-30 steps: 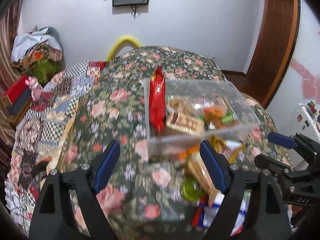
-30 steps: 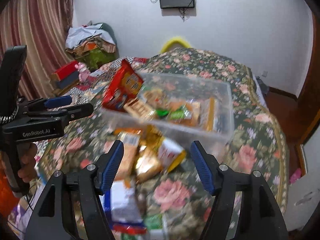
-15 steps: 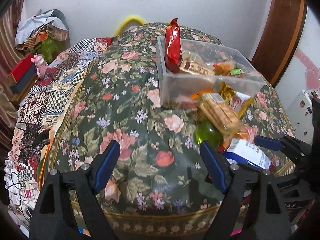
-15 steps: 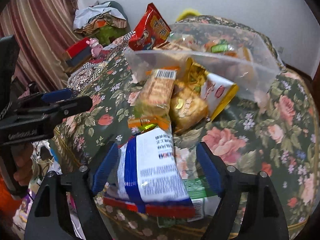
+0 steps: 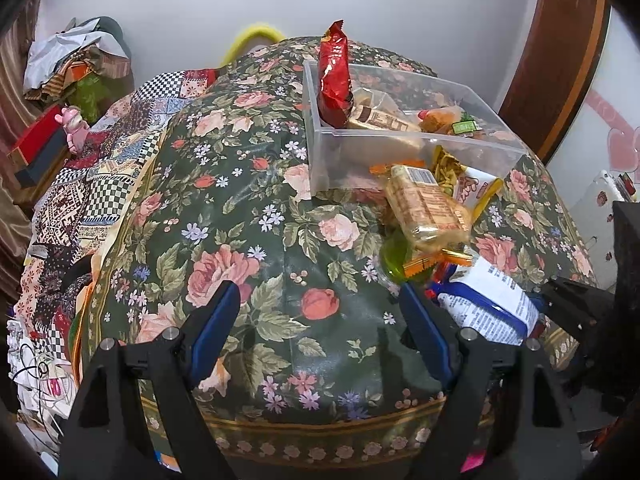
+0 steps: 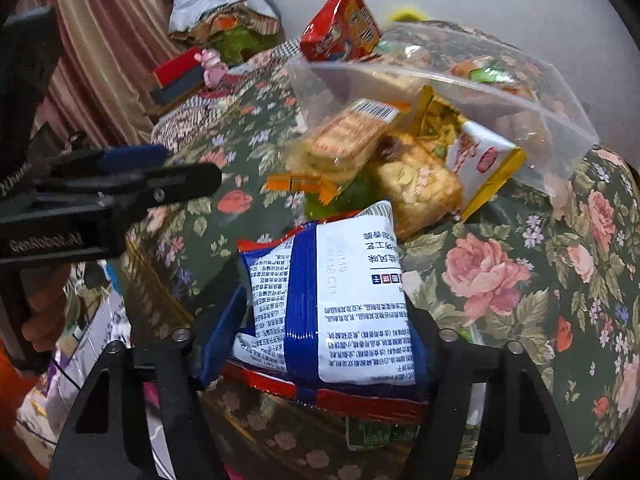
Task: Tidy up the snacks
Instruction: 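Grasp a blue-white wafer bag with right tool while left tool grasps a cracker pack, then lower the cracker pack and wafer bag into the clear box, release both, then grasp the green-capped bottle with left tool while right tool grasps a green snack bag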
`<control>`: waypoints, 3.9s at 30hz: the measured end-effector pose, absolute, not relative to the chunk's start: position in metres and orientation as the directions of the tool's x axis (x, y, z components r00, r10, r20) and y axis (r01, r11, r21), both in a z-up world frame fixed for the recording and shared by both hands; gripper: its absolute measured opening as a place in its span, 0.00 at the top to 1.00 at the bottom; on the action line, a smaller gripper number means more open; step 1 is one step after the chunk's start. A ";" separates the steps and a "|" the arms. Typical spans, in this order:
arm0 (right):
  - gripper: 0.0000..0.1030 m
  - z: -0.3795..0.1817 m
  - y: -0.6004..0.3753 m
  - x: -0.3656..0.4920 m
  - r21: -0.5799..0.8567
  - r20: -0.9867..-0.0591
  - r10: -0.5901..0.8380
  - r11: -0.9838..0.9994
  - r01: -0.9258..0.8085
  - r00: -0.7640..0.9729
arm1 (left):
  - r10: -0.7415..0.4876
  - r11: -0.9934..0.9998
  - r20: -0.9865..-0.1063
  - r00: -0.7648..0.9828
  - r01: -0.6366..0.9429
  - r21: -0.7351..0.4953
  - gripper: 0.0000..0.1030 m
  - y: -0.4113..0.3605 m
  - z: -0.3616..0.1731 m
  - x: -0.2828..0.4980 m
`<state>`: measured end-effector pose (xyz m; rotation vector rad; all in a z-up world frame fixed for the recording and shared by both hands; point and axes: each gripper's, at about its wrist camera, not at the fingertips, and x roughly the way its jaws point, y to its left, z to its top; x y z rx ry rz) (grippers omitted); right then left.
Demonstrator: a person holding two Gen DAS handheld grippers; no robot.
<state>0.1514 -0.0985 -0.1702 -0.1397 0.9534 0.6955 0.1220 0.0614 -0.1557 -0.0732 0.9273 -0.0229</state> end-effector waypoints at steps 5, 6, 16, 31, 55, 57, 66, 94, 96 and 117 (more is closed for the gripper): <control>0.44 -0.153 -0.123 0.150 0.182 -0.755 0.493 0.791 -0.583 0.433 | -0.101 0.993 -0.780 0.618 0.017 -0.114 0.20 0.053 -0.145 0.128; 0.44 -0.151 -0.127 0.149 0.173 -0.751 0.487 0.798 -0.578 0.447 | -0.110 0.992 -0.776 0.621 0.025 -0.121 0.20 0.050 -0.143 0.130; 0.44 -0.140 -0.180 0.164 0.158 -0.724 0.421 0.872 -0.462 0.547 | -0.158 0.987 -0.799 0.580 0.088 -0.131 0.20 0.004 -0.156 0.172; 0.43 -0.133 -0.207 0.177 0.205 -0.687 0.427 0.890 -0.407 0.588 | -0.185 0.981 -0.819 0.544 0.051 -0.188 0.65 0.005 -0.179 0.204; 0.43 -0.062 -0.193 0.231 0.201 -0.536 0.452 0.889 -0.412 0.713 | -0.174 0.985 -0.678 0.714 0.122 -0.124 0.66 -0.003 -0.084 0.213; 0.43 -0.060 -0.189 0.240 0.199 -0.533 0.451 0.889 -0.412 0.716 | -0.166 0.986 -0.668 0.725 0.123 -0.111 0.66 -0.004 -0.079 0.224; 0.43 -0.071 -0.180 0.276 0.191 -0.562 0.432 0.897 -0.398 0.705 | -0.145 0.989 -0.679 0.720 0.087 -0.118 0.66 0.005 -0.087 0.271; 0.32 -0.084 -0.182 0.287 0.128 -0.644 0.359 0.921 -0.368 0.676 | -0.119 0.992 -0.705 0.699 0.048 -0.120 0.30 -0.004 -0.118 0.283; 0.28 -0.077 -0.181 0.276 0.112 -0.632 0.359 0.919 -0.378 0.686 | -0.122 0.991 -0.699 0.704 0.050 -0.122 0.28 -0.002 -0.112 0.274; 0.12 -0.142 -0.173 0.152 0.091 -0.763 0.352 0.889 -0.449 0.542 | -0.095 0.994 -0.721 0.687 0.105 -0.031 0.10 0.026 -0.096 0.126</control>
